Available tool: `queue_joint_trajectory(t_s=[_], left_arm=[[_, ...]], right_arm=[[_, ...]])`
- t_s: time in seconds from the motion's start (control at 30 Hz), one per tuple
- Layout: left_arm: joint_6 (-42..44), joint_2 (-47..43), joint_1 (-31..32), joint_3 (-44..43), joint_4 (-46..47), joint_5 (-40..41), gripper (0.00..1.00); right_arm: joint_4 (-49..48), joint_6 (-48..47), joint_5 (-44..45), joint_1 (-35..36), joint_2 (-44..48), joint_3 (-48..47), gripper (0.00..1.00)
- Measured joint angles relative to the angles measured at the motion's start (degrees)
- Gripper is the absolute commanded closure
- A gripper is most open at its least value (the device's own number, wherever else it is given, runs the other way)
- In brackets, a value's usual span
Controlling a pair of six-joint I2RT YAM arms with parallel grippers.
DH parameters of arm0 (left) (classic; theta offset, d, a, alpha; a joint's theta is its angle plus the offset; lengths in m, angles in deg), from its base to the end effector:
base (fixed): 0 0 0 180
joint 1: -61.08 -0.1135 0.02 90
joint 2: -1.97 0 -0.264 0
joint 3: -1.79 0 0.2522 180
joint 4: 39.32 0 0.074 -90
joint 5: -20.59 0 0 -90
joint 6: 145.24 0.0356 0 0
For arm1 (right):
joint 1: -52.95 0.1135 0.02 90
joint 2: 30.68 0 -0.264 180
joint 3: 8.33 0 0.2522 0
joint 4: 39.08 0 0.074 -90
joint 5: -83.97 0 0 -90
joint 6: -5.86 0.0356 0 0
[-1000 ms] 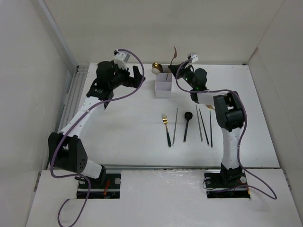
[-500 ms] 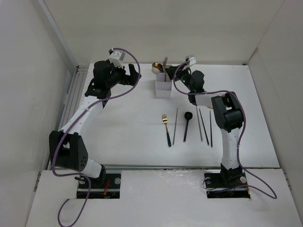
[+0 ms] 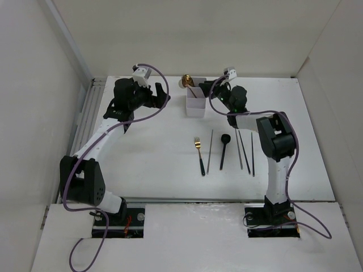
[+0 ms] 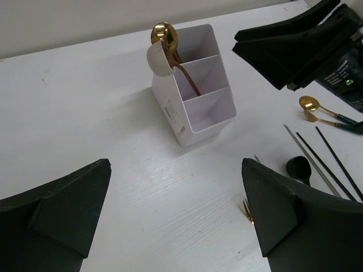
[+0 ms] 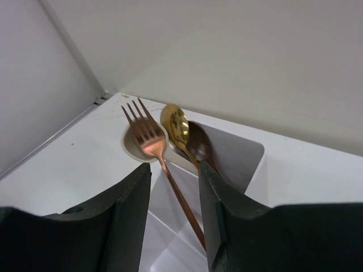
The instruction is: Sort the eating utensils into containers
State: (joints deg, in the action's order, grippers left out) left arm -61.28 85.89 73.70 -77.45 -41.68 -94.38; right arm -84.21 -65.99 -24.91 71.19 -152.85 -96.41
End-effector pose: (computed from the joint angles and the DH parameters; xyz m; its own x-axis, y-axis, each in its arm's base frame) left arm 0.3372 -0.0909 0.3424 -0.1828 -0.0568 -0.9815 0.5909 0.7915 -0.1559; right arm 0.4476 0.1597 0.2162 -0.0134 0.3059 -0.9520 -0.6247 0.7408 0.2469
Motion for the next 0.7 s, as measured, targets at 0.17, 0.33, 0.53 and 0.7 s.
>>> queue_joint_trajectory(t_s=[0.17,0.33,0.53,0.7], left_arm=[[-0.28,-0.66,0.00,0.74,0.44,-0.50,0.00],[0.00,-2.43,0.00,1.84,1.16,0.04,0.00],[3.82,-5.22,0.76,5.22,0.52,7.67,0.00],[8.07,-5.40,2.32,8.33,-2.25,15.74,0.00]], right_arm=[[-0.28,0.00,-1.05,0.24,4.17,1.68,0.51],[12.35,-3.74,-4.24,0.31,11.04,0.31,0.46],[44.70,-10.69,6.21,3.04,21.84,-3.06,0.47],[66.55,-8.66,19.76,6.47,30.29,1.73,0.43]])
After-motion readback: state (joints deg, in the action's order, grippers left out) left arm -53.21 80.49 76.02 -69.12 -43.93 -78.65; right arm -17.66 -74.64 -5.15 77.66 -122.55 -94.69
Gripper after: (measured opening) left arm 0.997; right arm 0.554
